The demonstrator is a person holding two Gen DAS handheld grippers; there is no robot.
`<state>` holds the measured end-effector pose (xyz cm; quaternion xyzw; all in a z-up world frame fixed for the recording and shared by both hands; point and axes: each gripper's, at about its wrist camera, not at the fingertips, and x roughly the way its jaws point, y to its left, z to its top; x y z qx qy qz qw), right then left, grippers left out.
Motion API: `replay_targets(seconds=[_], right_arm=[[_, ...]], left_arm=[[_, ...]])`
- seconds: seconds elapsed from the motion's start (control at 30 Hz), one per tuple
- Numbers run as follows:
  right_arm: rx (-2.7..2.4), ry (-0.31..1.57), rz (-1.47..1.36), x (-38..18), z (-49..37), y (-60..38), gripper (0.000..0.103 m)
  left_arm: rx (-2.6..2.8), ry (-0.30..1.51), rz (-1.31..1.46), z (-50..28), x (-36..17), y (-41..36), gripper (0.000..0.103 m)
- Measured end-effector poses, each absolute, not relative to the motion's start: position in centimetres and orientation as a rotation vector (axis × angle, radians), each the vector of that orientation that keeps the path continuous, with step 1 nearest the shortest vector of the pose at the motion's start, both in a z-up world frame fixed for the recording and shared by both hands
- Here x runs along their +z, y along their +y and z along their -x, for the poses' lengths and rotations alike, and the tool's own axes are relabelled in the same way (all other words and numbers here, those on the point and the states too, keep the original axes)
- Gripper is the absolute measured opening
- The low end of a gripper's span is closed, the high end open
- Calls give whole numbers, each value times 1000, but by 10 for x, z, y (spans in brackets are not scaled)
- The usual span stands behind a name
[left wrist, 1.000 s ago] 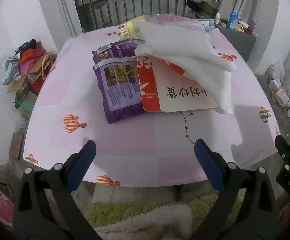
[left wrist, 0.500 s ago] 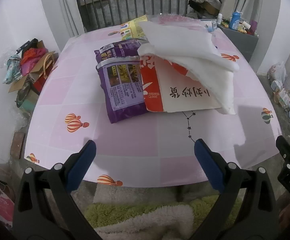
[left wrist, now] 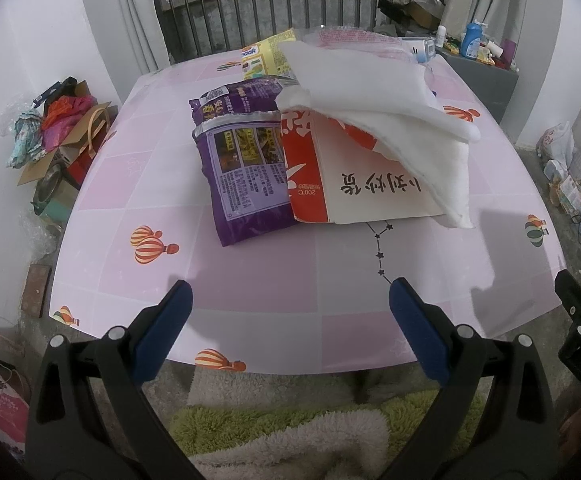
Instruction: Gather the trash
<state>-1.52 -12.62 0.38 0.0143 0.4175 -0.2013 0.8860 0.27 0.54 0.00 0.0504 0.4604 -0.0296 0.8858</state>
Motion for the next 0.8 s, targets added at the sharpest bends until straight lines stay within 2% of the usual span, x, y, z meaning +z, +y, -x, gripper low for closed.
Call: replay_targets(seconds=[0.8], right_arm=[[-421, 870, -39, 3, 15, -128, 97]], left_arm=[[-60, 959, -108, -3, 0, 4, 94]])
